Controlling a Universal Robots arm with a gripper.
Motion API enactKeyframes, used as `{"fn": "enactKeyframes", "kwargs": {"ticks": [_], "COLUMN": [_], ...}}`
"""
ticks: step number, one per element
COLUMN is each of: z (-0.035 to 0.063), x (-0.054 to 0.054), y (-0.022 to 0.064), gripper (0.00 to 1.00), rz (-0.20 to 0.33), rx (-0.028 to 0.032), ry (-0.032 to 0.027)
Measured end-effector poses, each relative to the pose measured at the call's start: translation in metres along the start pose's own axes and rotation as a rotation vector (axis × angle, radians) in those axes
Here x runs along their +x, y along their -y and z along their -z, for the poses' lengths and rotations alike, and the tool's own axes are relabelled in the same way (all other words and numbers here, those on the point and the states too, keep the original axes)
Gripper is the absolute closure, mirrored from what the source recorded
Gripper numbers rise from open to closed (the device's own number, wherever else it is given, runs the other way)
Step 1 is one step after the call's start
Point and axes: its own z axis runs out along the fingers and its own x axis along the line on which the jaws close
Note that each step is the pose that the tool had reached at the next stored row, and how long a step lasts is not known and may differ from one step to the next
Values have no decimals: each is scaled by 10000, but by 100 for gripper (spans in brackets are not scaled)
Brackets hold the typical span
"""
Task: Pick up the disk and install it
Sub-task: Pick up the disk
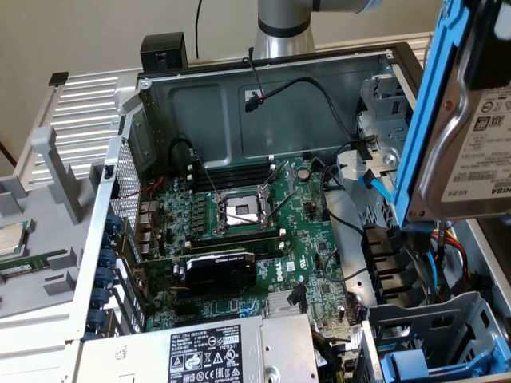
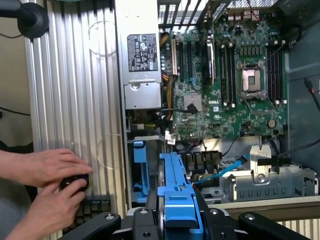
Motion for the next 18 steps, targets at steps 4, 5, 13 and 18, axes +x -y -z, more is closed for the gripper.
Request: {"fn": "enactKeyframes", "kwargs": {"ticks": [4,5,13,18], "z": [-34,-42,-85,-91], "x": [60,86,165,164], "y": [30,41,71,71], "gripper": [63,63,63,63], "rz": [-27,-28,-5,400], "rx": [1,2,3,-16], "ry": [-3,-3,-33,-34]}}
